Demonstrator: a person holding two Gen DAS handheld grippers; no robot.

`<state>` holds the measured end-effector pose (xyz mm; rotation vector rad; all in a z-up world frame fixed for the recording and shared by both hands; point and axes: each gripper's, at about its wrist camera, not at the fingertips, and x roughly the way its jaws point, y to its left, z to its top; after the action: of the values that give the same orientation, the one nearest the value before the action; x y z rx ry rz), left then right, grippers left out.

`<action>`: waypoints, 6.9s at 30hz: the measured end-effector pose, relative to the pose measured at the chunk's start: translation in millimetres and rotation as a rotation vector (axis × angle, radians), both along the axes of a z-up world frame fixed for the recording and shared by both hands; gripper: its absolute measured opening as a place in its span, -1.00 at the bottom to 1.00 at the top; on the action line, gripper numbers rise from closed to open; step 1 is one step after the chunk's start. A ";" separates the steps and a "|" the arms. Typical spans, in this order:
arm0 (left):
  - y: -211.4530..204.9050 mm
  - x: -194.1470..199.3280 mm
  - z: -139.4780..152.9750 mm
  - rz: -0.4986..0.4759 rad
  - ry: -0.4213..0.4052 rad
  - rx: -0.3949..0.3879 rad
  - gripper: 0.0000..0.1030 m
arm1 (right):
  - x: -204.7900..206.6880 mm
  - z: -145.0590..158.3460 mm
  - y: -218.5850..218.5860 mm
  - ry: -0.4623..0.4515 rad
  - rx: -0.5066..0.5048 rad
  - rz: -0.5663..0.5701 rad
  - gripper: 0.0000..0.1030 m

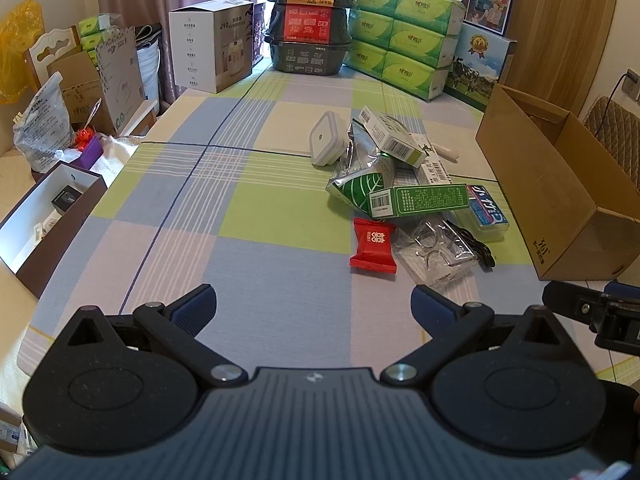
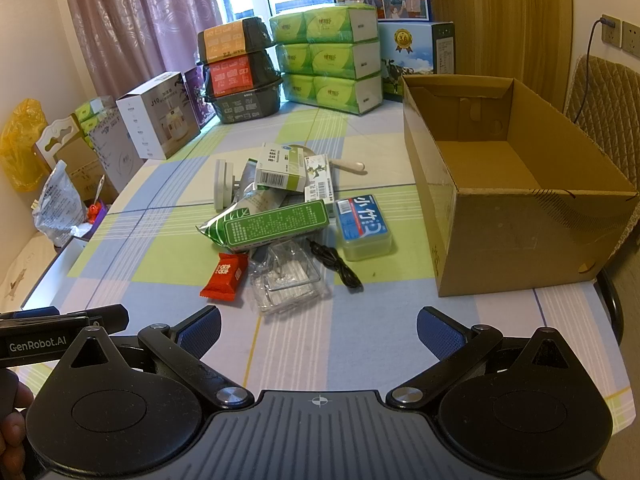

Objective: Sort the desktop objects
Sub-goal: 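Move both tools toward the pile of items on the table, then grasp the red candy packet with the left tool while the right tool grasps the clear plastic tray, then carry both items over the cardboard box and open both tools to drop them, then move both tools back toward the remaining items on the table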

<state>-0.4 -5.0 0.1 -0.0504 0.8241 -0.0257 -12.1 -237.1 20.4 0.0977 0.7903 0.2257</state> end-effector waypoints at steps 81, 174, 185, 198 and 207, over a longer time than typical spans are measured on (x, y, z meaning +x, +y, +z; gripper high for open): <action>1.3 133.6 -88.5 -0.314 0.117 -0.007 -0.39 | 98.8 -101.0 52.5 -0.043 -0.082 0.264 0.36; -219.6 123.8 44.5 -0.482 -0.059 -0.107 -0.24 | 107.9 52.0 -205.0 -0.171 -0.028 -0.213 0.48; -159.0 85.6 50.5 -0.384 -0.057 -0.108 -0.01 | 54.6 85.3 -153.6 -0.191 -0.007 -0.128 0.90; -75.0 41.4 47.2 -0.268 -0.068 -0.076 0.44 | 18.9 75.9 -73.0 -0.165 0.001 0.011 0.96; -30.2 29.5 33.5 -0.215 -0.062 -0.037 0.64 | 6.6 48.0 -41.4 -0.129 0.021 0.061 0.96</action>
<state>29.1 -35.2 33.6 0.0040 0.7639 -0.2441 -5.5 -278.5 68.4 0.0783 0.6635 0.2956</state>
